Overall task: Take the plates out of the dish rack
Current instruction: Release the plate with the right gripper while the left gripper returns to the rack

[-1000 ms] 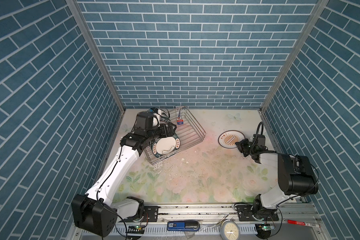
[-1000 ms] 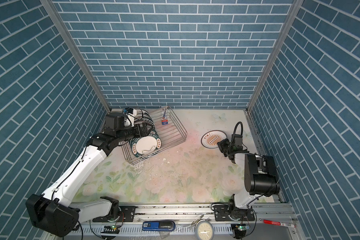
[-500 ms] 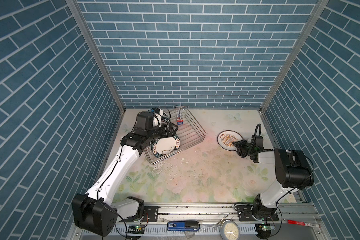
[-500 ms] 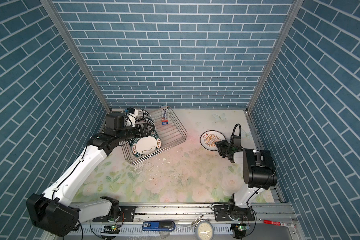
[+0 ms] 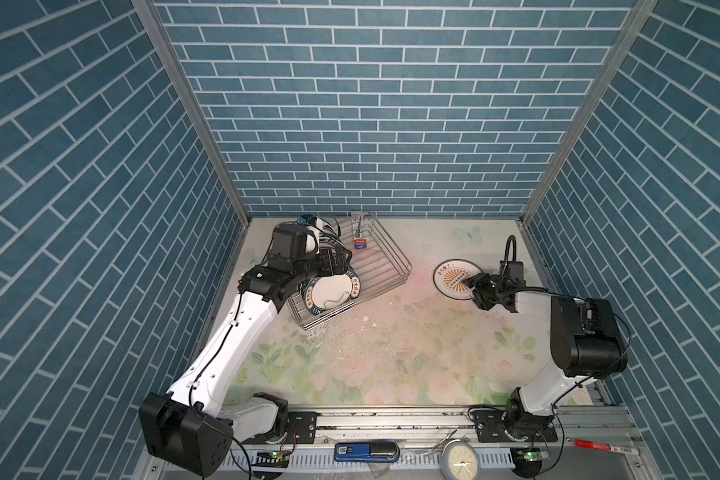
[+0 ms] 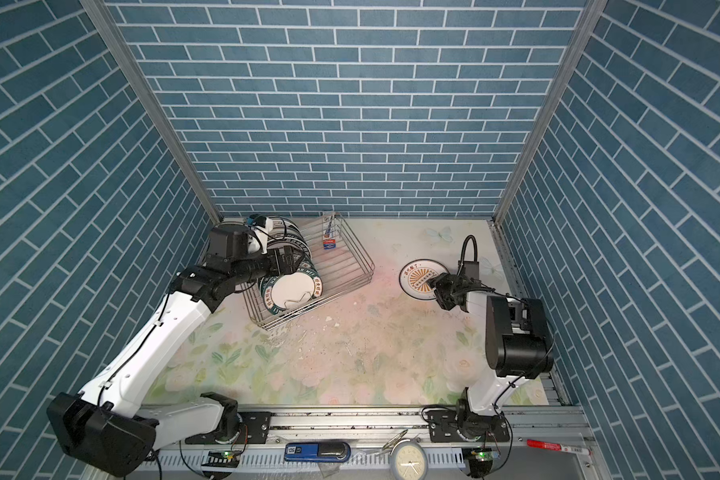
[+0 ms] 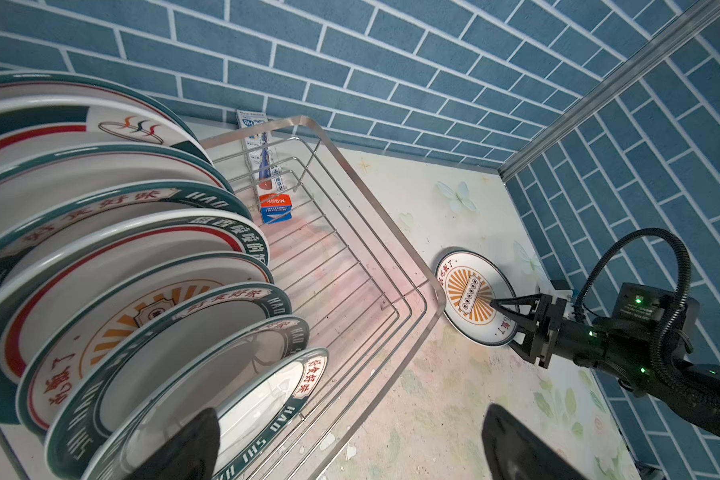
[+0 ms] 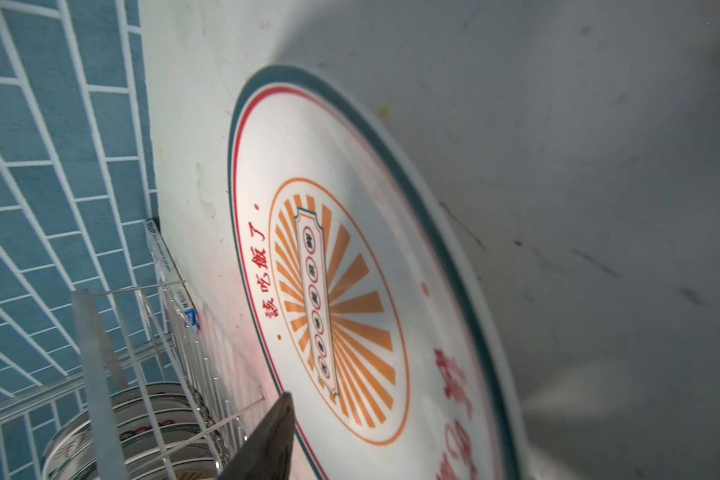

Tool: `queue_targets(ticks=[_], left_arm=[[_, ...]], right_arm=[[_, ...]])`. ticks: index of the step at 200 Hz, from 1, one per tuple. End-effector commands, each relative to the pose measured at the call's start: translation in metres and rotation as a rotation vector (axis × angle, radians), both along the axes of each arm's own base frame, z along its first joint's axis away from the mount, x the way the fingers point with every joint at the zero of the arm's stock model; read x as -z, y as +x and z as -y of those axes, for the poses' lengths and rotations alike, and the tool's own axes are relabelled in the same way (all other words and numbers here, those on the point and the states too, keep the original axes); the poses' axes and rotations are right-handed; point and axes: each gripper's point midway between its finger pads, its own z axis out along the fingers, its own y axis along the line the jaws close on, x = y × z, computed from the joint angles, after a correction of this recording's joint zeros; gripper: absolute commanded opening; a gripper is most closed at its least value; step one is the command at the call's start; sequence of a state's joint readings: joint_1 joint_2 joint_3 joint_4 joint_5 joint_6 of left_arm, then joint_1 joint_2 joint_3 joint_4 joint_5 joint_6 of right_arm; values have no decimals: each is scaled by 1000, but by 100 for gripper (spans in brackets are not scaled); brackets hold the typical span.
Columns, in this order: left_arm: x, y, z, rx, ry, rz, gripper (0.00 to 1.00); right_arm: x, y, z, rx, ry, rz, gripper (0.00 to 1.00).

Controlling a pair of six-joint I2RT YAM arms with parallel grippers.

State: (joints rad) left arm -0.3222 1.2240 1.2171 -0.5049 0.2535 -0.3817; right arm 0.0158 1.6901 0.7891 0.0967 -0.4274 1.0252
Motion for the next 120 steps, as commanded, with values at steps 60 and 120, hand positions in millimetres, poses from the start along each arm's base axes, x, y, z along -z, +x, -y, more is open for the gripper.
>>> queue_targets(ticks=[60,120], left_arm=[[-2,2,-7,-66,139,-36,99],[7,-2,-8,-26,225,-83,99]], right_arm=[[-2,-18,16,-58,-240,-80,64],[-10,-20,25,-50,-303,-59,94]])
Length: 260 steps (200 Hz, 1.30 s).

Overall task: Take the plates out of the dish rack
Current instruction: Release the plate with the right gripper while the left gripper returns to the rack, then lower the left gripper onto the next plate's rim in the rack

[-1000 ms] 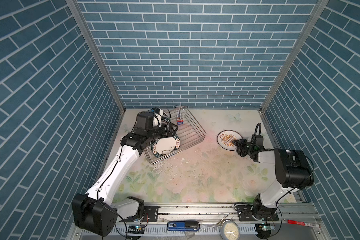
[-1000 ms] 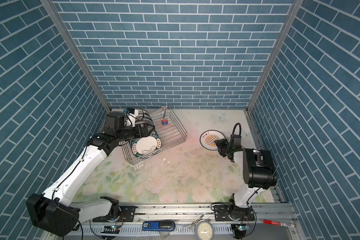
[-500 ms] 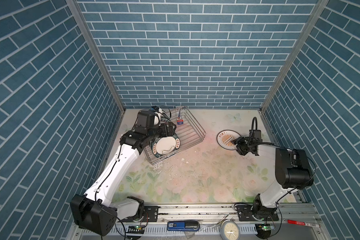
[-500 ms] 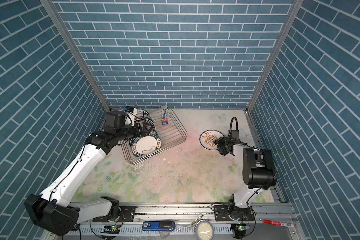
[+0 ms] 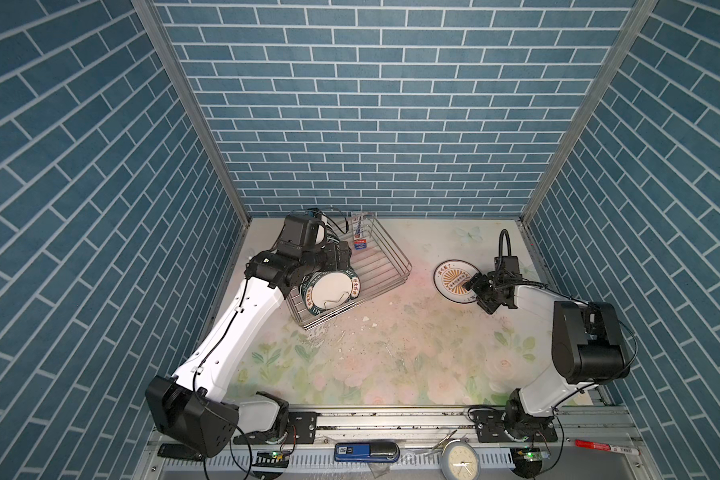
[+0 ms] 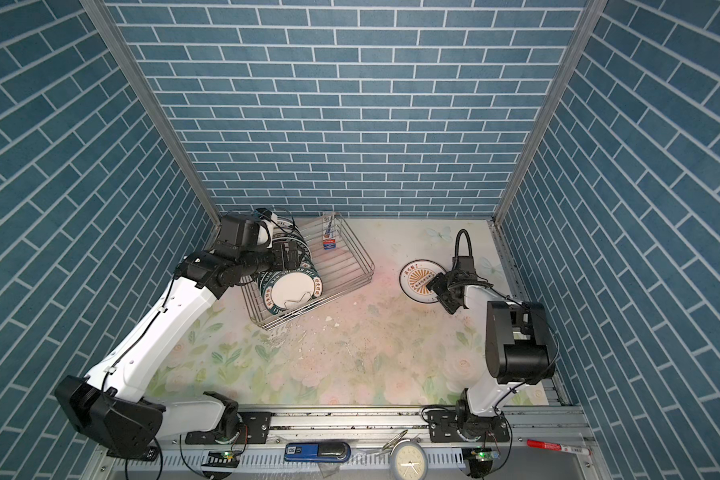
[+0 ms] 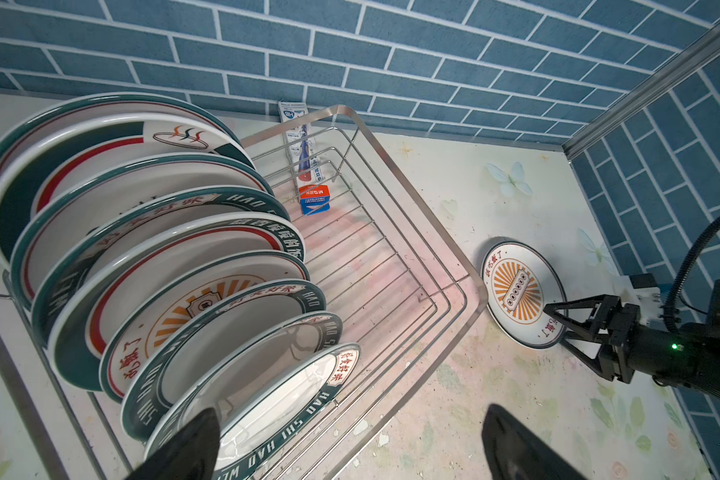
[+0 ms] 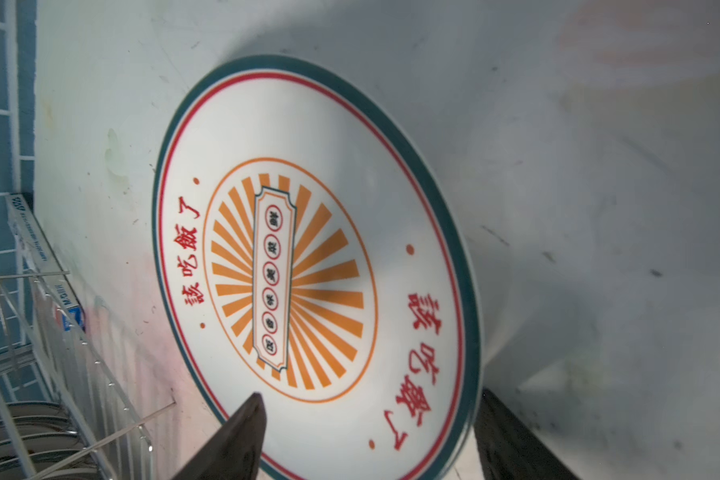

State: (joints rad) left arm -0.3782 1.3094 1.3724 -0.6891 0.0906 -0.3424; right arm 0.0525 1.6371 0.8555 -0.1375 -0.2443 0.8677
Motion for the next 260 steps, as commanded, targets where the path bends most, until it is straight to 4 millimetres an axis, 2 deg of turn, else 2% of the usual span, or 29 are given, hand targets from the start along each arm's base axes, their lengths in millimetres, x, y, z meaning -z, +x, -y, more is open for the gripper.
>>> queue_targets(ticks=[1,15,28,77,118,175,260], left_arm=[[7,-6,-3,27,67,-30,99],[7,-8,-1,46,92,-32,99],[12,-10,-5,42,130,-38,99],[47,-13,-10,41,328,-144,99],[72,-9,-2,77,431,-220,99],[67,-7,-6,67,455,-195,99],[76,5,-17,42,491,-213,95]], right_arm=[[-9,-6,9,0,-66,-2,94],[-14,-6,10,2,-71,11,99],[-19,-7,11,3,-75,26,99],[-48,-5,8,-14,-75,124,99],[-66,-5,2,-53,-77,188,99],[-81,-7,-5,-87,-62,239,99],[-75,-5,-12,-108,-26,230,99]])
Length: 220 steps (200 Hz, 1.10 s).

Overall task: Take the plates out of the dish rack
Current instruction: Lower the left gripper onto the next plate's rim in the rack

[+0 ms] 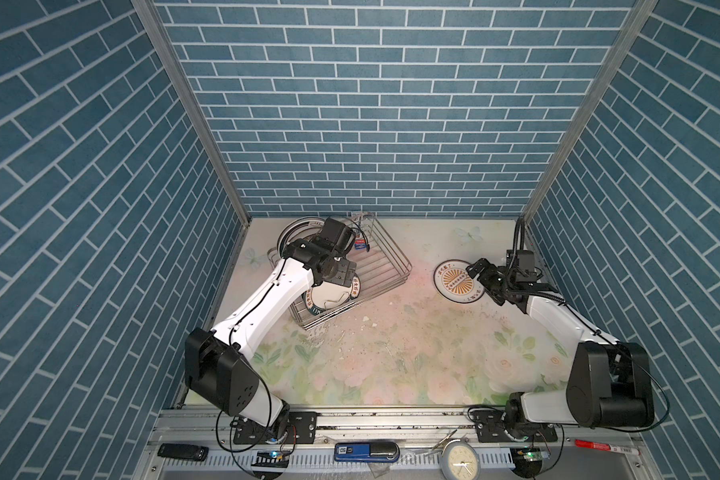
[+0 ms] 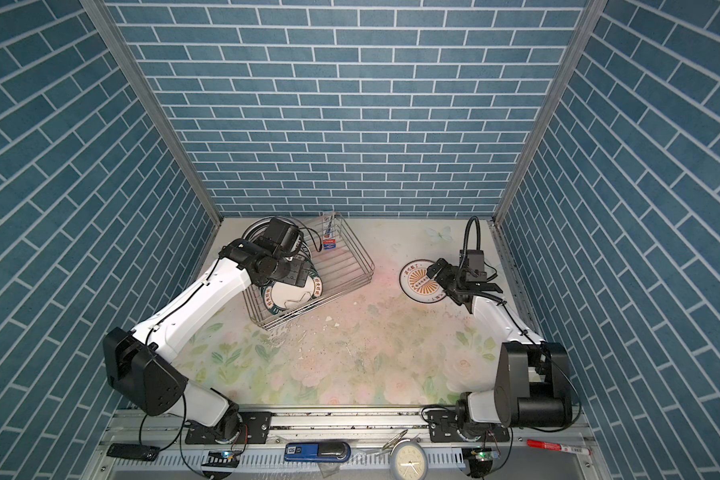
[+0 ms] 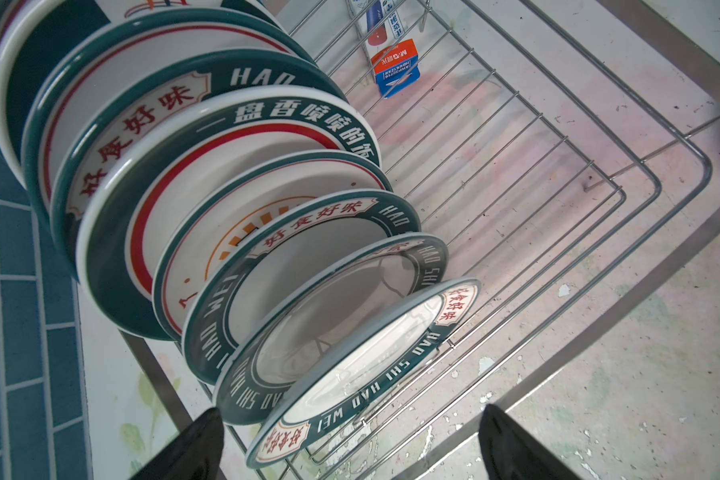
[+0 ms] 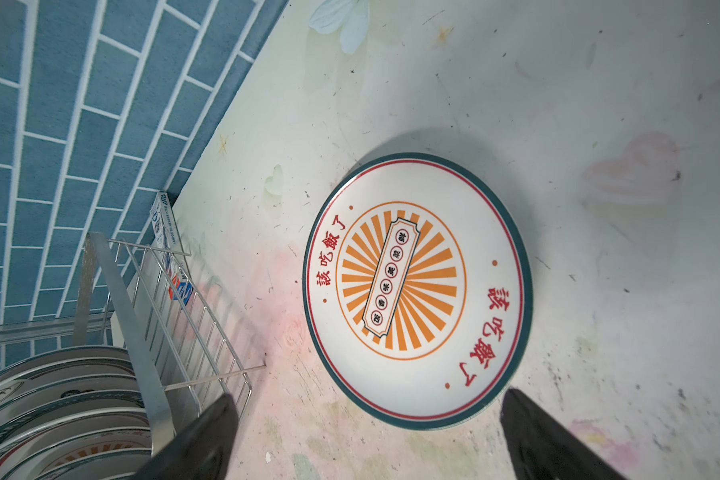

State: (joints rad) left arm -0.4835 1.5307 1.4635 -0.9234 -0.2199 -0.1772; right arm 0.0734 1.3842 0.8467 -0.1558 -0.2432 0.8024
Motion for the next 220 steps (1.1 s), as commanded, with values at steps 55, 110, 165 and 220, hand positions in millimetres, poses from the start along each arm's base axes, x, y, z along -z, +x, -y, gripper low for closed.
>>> queue_targets(ticks=[55,110,165,220], left_arm=[[14,5,-4,9,40,-50,90],[17,4,-8,2,54,-60,86],[24,2,-8,5,59,-85,80],[28,-1,-9,9,60,-99,76]], right_arm=[[11,-4,-7,-46,6,-14,99],[12,-5,-8,-52,11,-17,99],[13,-4,-8,-52,14,-21,99],[16,-3,-9,-55,22,-27,99]])
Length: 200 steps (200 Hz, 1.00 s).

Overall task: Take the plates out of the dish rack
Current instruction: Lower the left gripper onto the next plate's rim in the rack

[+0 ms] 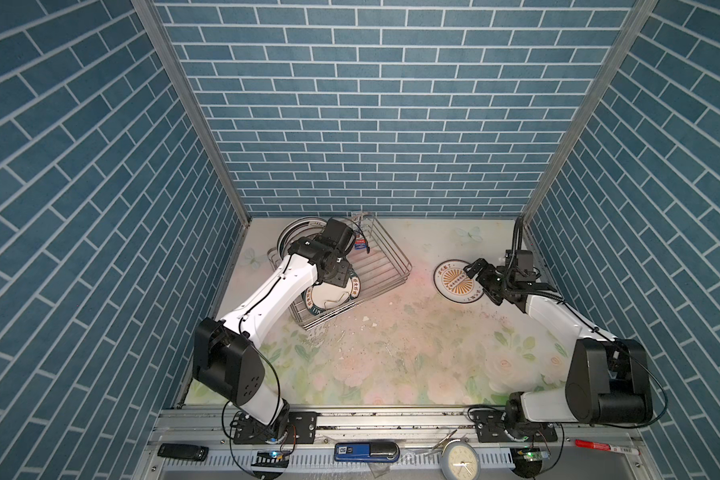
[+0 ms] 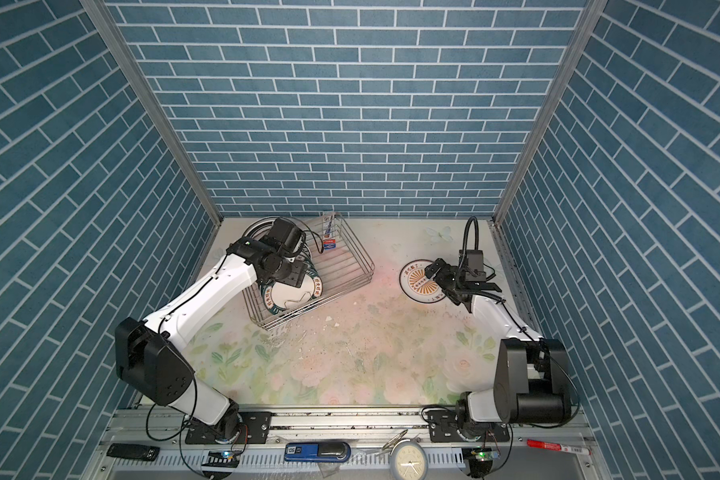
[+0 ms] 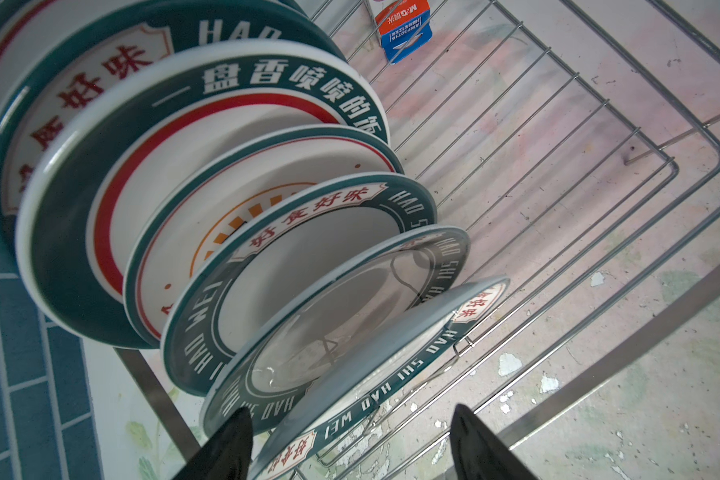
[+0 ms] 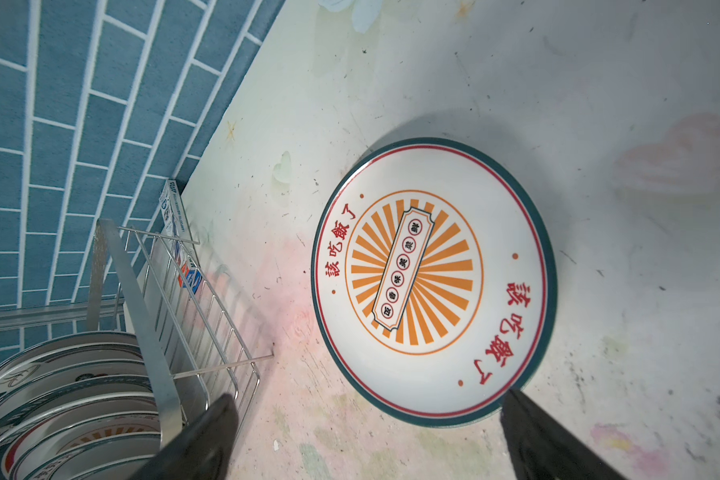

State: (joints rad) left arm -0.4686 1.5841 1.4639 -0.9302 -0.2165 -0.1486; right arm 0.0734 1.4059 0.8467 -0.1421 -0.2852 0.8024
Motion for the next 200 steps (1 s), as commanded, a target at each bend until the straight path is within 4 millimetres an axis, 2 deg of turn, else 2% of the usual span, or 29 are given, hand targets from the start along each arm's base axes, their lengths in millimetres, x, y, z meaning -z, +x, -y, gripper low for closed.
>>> queue_targets(ticks=[1,96,165,200], left_arm=[[8,-6,-5,-2,22,-43,76],[13,-6,-10,-8,33,-63,75],[22,-12,-4,14,9,-108,63],[23,-15,1,27,-7,-120,52]], right_arm=[[11,-4,-2,-26,-8,-17,99],[11,-4,-2,-28,-6,-12,99],[11,-4,0,-22,-6,-16,99],[13,-4,1,-17,-5,-22,99]])
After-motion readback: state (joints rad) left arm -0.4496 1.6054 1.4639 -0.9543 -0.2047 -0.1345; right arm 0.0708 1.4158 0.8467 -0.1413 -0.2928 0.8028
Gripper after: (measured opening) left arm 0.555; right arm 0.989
